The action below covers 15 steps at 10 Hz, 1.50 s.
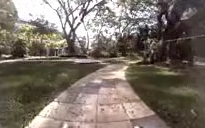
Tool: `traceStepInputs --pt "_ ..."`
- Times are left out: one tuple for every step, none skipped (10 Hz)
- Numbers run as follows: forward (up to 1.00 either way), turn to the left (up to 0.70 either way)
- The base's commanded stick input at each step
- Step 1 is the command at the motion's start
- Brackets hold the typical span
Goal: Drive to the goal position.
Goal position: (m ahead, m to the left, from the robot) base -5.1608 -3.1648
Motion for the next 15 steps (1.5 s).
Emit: traceStepInputs --pt "0.70 0.00" --pt "0.70 0.00" --pt "0.70 0.00" --pt "0.70 0.00" --pt "0.70 0.00" --pt "0.70 0.00" --pt "0.70 0.00" --pt "0.70 0.00" --pt "0.70 0.00" --pt "0.70 0.00" --pt "0.70 0.00" --pt "0.70 0.00" --pt "0.70 0.00" --pt "0.70 0.00" --pt "0.70 0.00"
